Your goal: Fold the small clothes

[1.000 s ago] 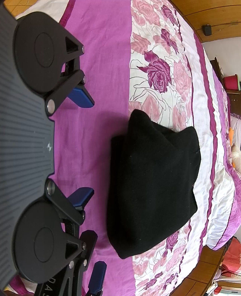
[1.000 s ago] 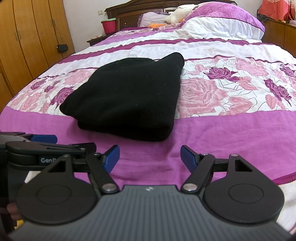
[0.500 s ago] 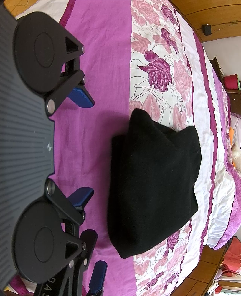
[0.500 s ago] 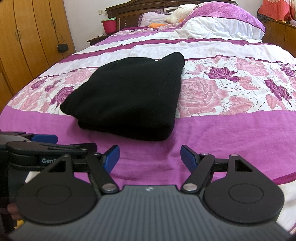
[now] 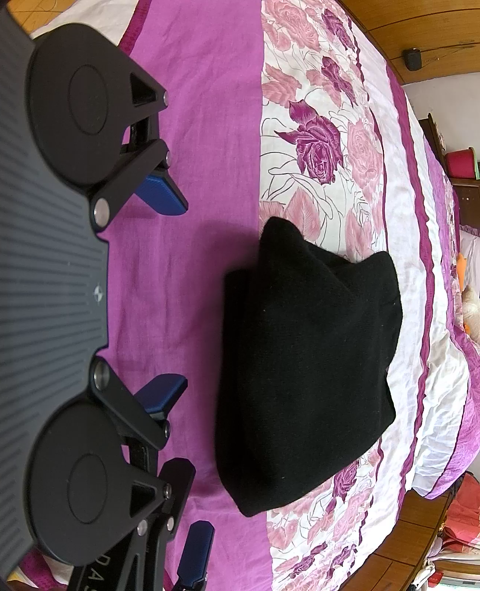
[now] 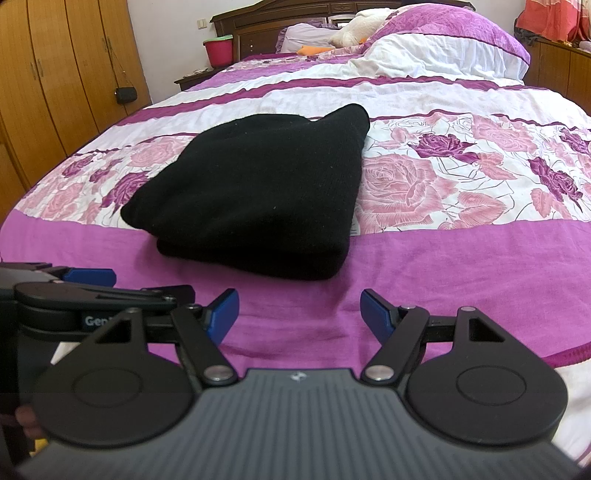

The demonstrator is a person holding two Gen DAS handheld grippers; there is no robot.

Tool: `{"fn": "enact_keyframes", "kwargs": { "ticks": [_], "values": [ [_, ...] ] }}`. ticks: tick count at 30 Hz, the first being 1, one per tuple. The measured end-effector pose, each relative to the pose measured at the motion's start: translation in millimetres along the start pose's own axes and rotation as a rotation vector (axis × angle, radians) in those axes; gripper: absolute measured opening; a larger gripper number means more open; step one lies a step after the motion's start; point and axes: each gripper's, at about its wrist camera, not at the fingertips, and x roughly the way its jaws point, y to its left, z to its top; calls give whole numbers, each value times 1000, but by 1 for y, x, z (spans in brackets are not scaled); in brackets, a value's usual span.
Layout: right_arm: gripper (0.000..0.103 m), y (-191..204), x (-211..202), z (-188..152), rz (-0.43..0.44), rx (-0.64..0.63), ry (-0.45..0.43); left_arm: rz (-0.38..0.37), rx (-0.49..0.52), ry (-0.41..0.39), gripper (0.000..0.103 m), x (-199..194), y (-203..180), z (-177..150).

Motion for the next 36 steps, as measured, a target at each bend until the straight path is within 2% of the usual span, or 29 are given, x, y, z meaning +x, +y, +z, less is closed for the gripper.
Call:
{"fn": "enact_keyframes", "kwargs": {
  "ticks": [36],
  "values": [
    [74, 3, -1, 1, -1, -4, -4, 9, 12, -9, 95, 0, -1, 0]
  ]
}}
